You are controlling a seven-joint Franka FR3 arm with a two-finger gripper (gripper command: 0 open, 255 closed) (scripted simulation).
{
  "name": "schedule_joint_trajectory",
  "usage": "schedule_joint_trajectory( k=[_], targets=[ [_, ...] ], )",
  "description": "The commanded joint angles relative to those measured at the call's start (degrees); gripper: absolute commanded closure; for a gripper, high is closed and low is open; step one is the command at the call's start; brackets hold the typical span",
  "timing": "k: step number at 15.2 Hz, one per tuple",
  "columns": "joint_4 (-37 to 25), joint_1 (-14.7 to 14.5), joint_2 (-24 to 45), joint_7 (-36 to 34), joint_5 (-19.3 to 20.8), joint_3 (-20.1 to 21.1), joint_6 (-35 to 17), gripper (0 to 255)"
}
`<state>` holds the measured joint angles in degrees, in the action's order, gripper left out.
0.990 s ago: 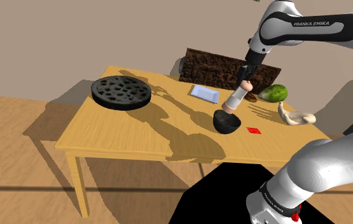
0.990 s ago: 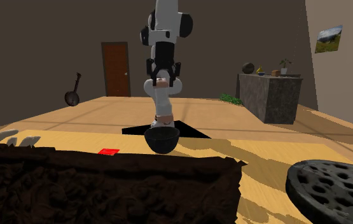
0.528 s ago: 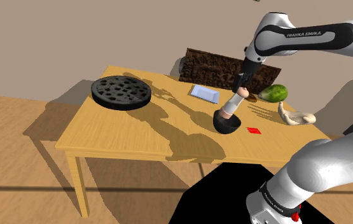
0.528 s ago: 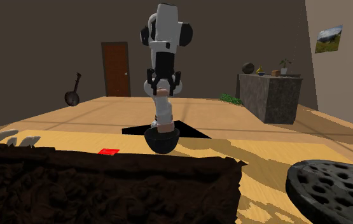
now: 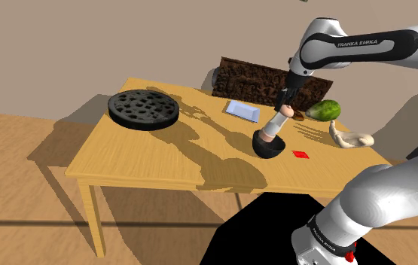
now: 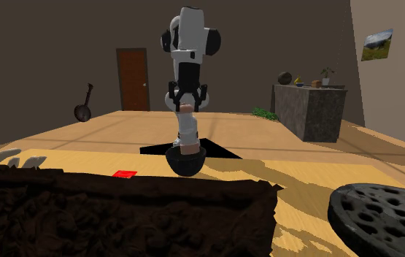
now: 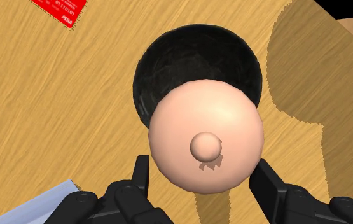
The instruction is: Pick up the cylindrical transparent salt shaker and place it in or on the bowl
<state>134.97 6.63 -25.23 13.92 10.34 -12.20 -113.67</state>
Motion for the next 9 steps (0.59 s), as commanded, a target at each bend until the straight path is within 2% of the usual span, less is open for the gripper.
schedule_joint_trajectory(
  k=[1, 2, 7, 9],
  targets=[
    [0.0, 0.0, -0.01, 0.0, 0.0, 0.0, -0.01, 255],
    [0.0, 0.0, 0.0, 0.0, 0.0, 0.0, -0.01, 0],
    [0.0, 0.0, 0.0, 0.0, 0.0, 0.0, -0.01, 0],
    [-3.12, -0.17, -0.86, 0.05, -0.3, 0.52, 3.98, 0]
  ],
)
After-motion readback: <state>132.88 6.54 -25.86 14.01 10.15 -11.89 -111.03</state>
